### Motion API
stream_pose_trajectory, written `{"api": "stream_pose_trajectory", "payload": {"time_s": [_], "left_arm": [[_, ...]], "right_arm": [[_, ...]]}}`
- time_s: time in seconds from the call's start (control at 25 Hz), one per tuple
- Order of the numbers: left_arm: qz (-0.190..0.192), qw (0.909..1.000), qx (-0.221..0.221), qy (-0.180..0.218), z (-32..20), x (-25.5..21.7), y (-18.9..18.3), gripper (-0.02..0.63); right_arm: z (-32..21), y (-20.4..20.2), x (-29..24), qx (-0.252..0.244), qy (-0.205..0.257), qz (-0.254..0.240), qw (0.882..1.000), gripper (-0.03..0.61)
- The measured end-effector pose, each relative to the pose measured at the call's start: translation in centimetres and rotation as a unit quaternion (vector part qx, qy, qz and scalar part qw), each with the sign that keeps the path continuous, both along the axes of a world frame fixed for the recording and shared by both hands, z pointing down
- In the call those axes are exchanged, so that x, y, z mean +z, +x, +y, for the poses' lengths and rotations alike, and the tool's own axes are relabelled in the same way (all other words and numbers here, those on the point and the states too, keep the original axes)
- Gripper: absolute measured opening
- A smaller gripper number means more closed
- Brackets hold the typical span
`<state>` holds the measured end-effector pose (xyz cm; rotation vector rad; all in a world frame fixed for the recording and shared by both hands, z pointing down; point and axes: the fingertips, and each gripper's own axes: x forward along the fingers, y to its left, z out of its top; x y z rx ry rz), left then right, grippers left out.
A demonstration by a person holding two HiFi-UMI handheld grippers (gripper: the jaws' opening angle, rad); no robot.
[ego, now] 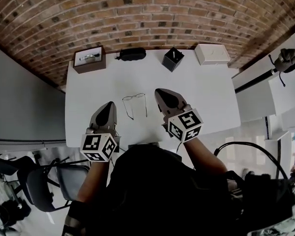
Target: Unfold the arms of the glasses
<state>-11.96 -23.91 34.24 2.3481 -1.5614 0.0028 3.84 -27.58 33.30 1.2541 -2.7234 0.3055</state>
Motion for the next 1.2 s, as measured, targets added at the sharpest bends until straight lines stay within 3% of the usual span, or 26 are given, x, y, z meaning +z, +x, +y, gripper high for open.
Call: {"api": "stream_pose_trajectory", "payload": {"time_s": [0.28,0.76,1.2], "left_arm": [[-0.002,0.9995,-0.020,0.022,0.7,-2.5,-0.9,0.011],[-0.028,0.9988,-0.023,0.034,1.0,-2.9,-0.1,0.010],[-0.026,0.9986,-0.028,0.035,0.9,-3.0,-0.1,0.010]], "right_arm": [[0.3,-0.3,-2.0,-0.004,0.023,0.004,1.000,0.008],[0.2,0.0,-2.8,-0.003,0.034,0.005,0.999,0.008],[0.2,0.0,-3.5,-0.004,0.039,0.002,0.999,0.008]]}}
